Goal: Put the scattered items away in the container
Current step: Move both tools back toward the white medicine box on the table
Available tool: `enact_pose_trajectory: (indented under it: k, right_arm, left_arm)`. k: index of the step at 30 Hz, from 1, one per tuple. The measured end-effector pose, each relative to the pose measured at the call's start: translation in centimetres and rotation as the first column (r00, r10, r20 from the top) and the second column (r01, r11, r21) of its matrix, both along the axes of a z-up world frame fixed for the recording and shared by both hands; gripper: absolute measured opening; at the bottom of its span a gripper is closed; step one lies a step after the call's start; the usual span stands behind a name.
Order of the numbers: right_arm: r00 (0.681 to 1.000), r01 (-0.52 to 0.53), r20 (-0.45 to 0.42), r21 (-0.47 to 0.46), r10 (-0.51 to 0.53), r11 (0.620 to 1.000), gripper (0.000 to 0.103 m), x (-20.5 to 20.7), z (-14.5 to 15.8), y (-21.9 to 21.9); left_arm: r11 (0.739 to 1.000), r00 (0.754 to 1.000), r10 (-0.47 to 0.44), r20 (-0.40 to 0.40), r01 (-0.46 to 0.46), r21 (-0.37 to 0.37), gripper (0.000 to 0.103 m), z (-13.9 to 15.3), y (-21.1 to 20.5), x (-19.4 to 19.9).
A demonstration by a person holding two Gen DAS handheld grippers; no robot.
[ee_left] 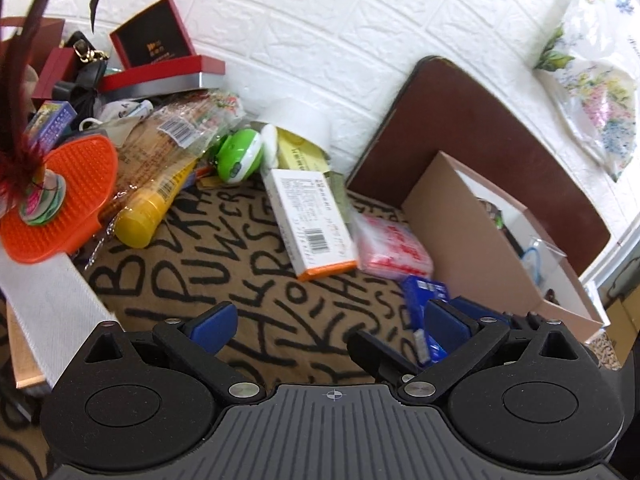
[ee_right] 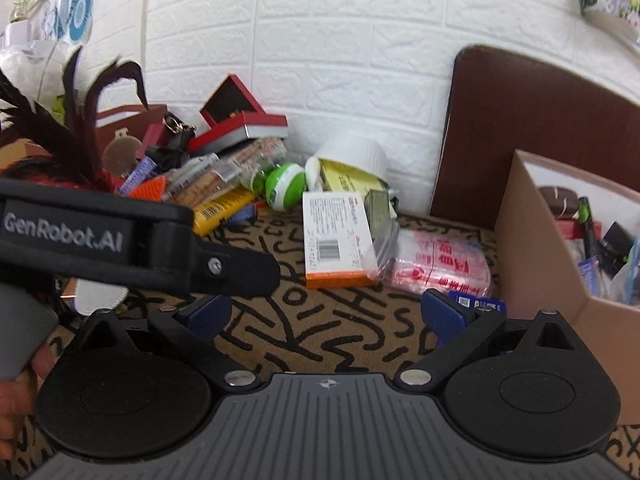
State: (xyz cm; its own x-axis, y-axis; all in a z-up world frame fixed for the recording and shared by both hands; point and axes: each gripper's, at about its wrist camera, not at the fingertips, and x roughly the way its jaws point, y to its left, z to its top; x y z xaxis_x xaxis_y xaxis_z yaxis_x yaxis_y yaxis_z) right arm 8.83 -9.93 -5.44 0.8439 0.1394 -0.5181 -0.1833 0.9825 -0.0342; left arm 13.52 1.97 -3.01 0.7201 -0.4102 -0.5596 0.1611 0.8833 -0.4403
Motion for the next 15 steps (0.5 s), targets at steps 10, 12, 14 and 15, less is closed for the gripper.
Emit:
enact_pose_trajectory:
  k: [10,12,14,15]
  right_arm:
    - [0.996,-0.021,-0.091,0.003,0.022,1.000,0.090,5.5,-3.1,0.5]
    - [0.994,-0.014,-0.105,0.007,0.015,1.000,0.090,6.5,-3.5,0.3]
    - [0.993,-0.007,-0.118,0.012,0.008,1.000,0.090,7.4,-3.9,0.0]
    - [0.992,-0.006,-0.124,0.016,0.008,1.000,0.090,7.8,-4.0,-0.1]
  left_arm:
    - [1.000,0.996,-0.020,-0.091,0.019,-0.011,0.086,-2.9,-0.5,6.4]
    - [1.000,0.994,-0.016,-0.110,0.013,-0.021,0.085,-3.5,-0.7,7.4]
    - [0.999,0.993,-0.003,-0.118,-0.002,-0.039,0.085,-3.8,-0.7,8.3]
    - [0.999,0.993,0.002,-0.116,-0.007,-0.044,0.085,-3.8,-0.8,8.6]
